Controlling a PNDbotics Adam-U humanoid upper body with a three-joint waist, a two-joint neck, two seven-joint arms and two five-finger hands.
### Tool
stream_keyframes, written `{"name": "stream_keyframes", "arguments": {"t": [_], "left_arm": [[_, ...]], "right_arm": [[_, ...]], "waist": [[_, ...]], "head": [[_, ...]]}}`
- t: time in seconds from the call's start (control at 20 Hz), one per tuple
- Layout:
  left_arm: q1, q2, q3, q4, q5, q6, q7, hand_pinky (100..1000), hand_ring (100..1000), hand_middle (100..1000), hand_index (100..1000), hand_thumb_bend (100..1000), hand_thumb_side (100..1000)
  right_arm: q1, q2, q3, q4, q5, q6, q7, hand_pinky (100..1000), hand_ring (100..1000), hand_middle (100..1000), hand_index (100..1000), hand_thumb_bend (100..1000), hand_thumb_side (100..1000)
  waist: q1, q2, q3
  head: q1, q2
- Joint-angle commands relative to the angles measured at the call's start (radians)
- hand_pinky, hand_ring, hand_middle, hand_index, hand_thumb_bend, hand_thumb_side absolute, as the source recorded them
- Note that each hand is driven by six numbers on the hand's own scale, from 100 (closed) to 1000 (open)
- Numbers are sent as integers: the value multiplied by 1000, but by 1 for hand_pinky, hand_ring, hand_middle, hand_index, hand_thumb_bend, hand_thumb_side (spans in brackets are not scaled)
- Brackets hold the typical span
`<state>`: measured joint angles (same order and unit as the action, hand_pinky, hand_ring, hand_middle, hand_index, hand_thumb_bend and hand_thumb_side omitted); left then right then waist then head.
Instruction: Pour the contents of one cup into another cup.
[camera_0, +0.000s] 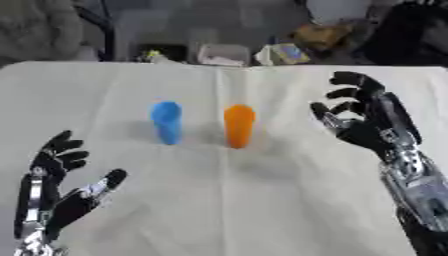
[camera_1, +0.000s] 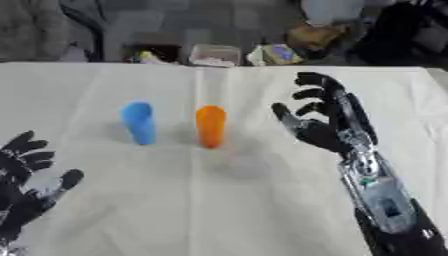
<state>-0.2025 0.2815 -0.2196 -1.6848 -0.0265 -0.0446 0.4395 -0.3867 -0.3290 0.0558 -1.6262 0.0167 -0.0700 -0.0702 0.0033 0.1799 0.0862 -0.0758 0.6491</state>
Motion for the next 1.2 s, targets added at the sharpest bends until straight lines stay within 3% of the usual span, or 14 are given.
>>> {"name": "stream_keyframes", "arguments": {"t": [0.05,0.55,1.2], "left_arm": [[-31,32,-6,8,12,5,8,713,684,692,872,981,345],[-143,44,-16,126,60,5,41,715,683,691,870,992,339],[-357,59,-48,416,140,-12,64,714,680,687,869,1000,339]], "right_arm": [[-12,-19,-3,-20,1,0,1,510,684,730,809,473,188],[-11,-17,-1,-21,0,0,4,510,683,730,809,472,187],[-12,-8,8,-23,-3,0,13,509,682,729,809,470,184]], "waist": [[0,-15,-2],[-3,-16,-8],[-12,-14,-32]], "head": [[-1,-9],[2,-9],[22,-13]]}}
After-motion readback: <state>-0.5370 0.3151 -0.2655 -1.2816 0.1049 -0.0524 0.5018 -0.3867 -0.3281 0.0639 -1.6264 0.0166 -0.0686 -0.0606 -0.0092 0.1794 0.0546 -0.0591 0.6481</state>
